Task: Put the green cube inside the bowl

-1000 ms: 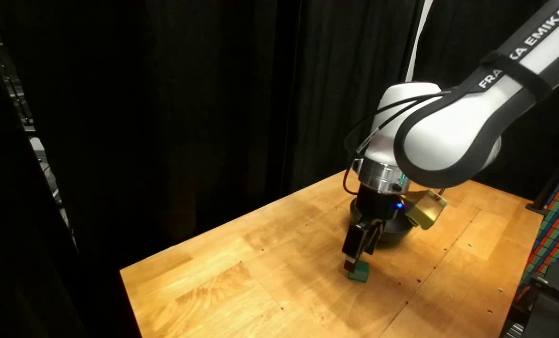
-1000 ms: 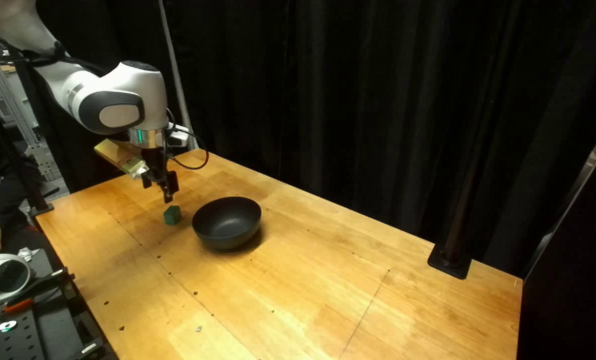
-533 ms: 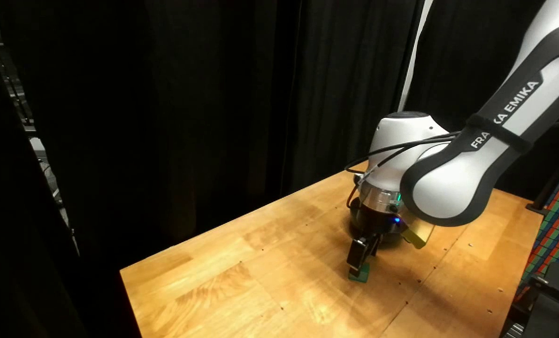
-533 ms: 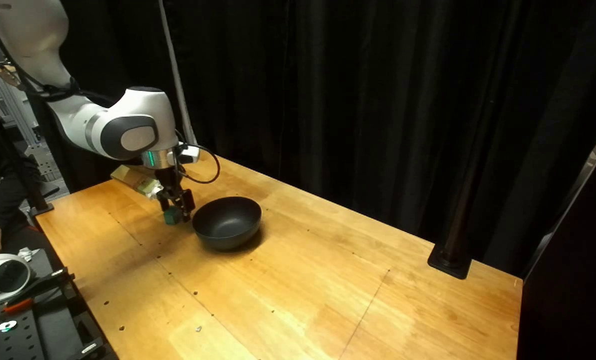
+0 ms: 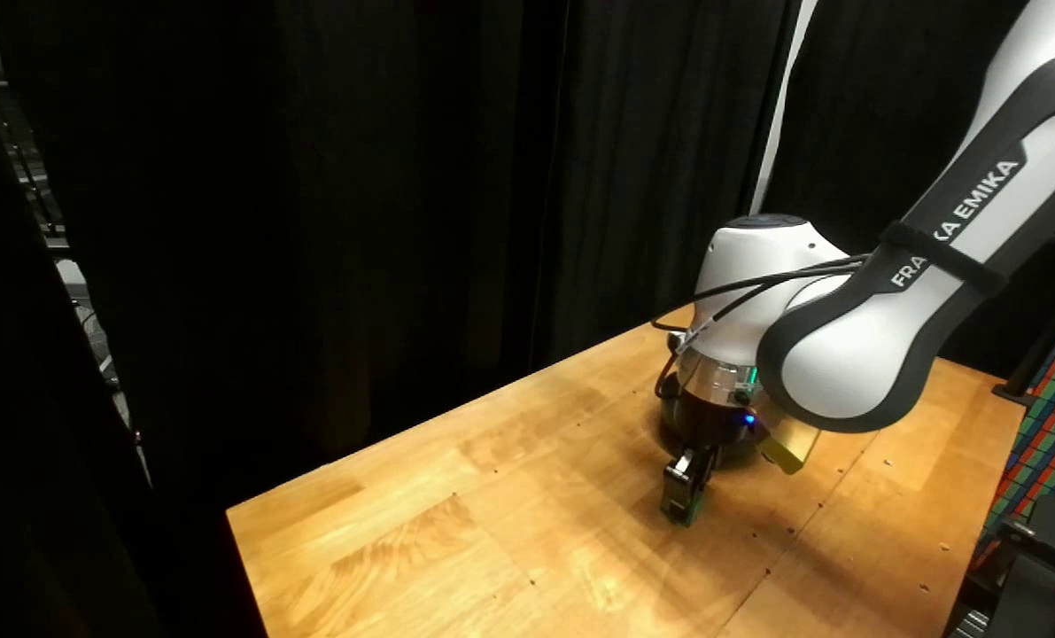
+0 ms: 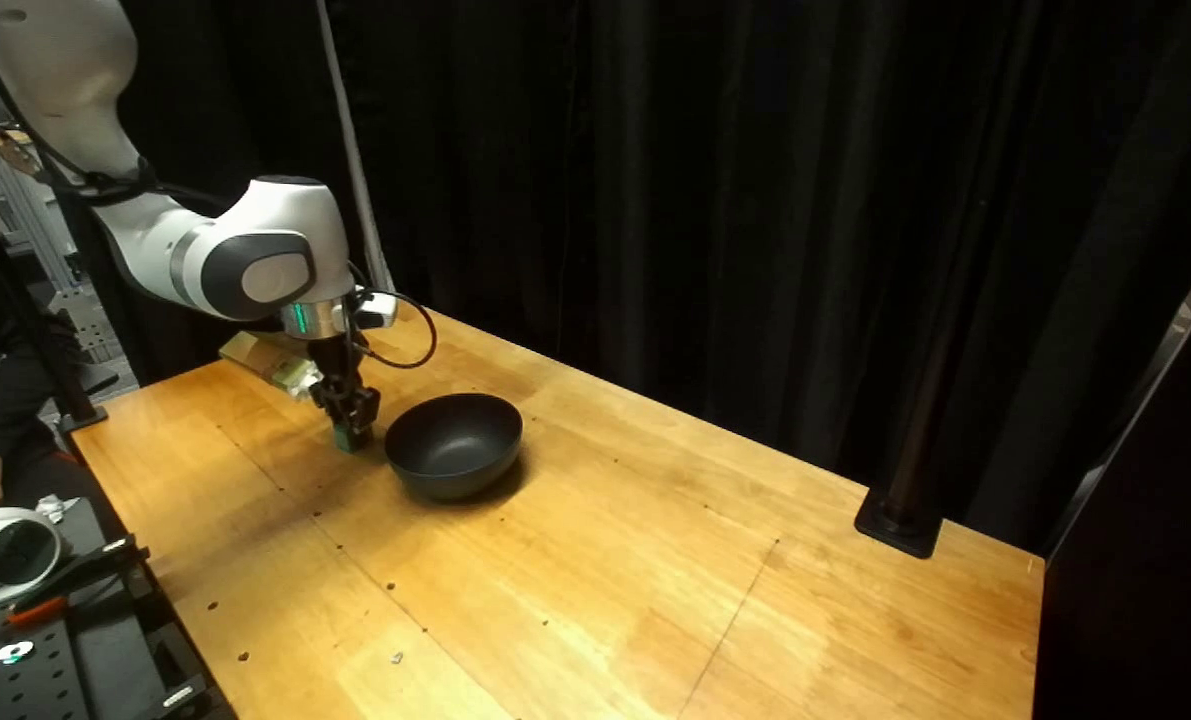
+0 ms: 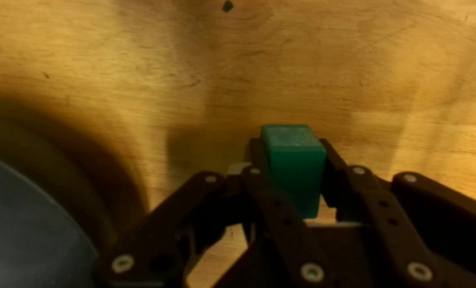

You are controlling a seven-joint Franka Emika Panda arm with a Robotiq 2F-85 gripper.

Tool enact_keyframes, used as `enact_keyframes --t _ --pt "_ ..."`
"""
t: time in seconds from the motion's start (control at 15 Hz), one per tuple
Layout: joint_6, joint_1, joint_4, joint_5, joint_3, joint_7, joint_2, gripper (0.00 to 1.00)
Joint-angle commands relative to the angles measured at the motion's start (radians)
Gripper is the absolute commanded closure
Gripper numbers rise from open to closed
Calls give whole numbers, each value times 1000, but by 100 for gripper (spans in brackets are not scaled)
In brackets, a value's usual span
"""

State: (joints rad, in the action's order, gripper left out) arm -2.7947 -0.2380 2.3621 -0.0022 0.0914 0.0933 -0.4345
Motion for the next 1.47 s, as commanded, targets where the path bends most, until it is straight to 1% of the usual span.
enact_keyframes --t 0.0,0.07,0.13,0.2,0.27,0.33,0.4,0.6,0.73,0.8,0.87,0.93,1.0,1.13,1.2,1.27,1.33,1.4 --pt "86 20 4 -2 2 10 75 92" --pt "134 28 1 0 -1 12 103 92" --pt "190 17 -5 -22 -29 46 137 92" --pt "242 24 -15 -28 -37 57 169 92" --pt "261 12 -25 -72 -75 108 198 92" --pt "277 17 -39 -106 -96 140 215 92" --pt "279 29 -55 -138 -116 178 223 92" --pt "220 48 -90 -264 -168 296 209 92" --pt "245 61 -124 -321 -188 346 177 91" --pt "259 73 -136 -316 -189 346 162 42" --pt "275 83 -144 -300 -186 336 152 41" --pt "292 93 -151 -276 -180 320 147 36" --pt "307 105 -156 -248 -171 296 147 27" --pt "354 125 -172 -188 -153 255 160 12" --pt "394 144 -184 -135 -136 204 180 4" --pt "455 164 -203 -70 -114 133 205 1" --pt "503 173 -226 -39 -108 102 220 0" --pt "579 188 -257 8 -97 46 244 0"
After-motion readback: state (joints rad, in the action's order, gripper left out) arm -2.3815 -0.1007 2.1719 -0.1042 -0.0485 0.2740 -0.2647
